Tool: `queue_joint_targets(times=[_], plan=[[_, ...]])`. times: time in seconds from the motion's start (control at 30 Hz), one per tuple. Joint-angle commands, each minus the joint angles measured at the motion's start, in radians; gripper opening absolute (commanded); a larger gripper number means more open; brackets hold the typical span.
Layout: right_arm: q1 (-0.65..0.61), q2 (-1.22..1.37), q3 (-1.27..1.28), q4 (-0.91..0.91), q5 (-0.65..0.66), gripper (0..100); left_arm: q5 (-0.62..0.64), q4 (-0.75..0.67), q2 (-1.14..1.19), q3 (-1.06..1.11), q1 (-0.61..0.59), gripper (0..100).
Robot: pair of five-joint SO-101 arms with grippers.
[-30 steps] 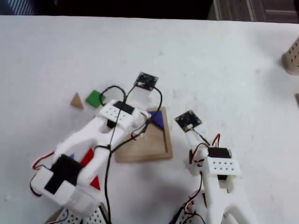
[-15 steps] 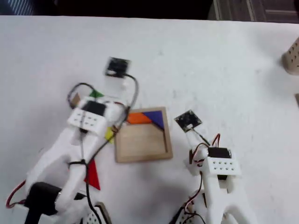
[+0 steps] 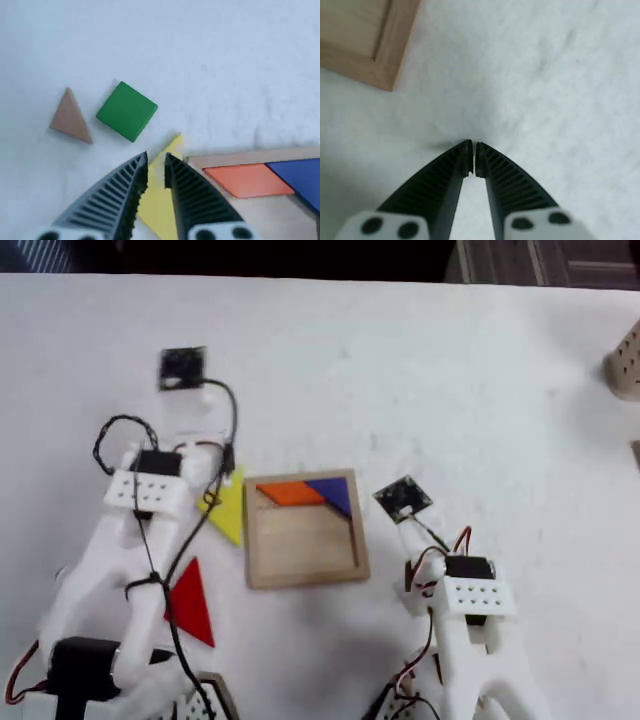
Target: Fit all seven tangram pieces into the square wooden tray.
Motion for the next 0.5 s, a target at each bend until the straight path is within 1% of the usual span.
queue_joint_targets(times=[0.0,0.1,0.2,0.47], plan=[[-0.013,-0.036,-0.005,-0.015,0.011,1.8,0.161,-0.026,-0.038,-0.015,-0.081,18],[-0.013,-0.036,-0.005,-0.015,0.011,1.8,0.245,-0.026,-0.038,-0.015,-0.131,24],[-0.013,-0.036,-0.005,-0.015,0.011,1.8,0.293,-0.026,-0.038,-0.015,-0.173,24],[-0.013,-0.036,-0.005,-0.013,0.011,1.8,0.296,-0.032,-0.036,-0.015,-0.185,24]])
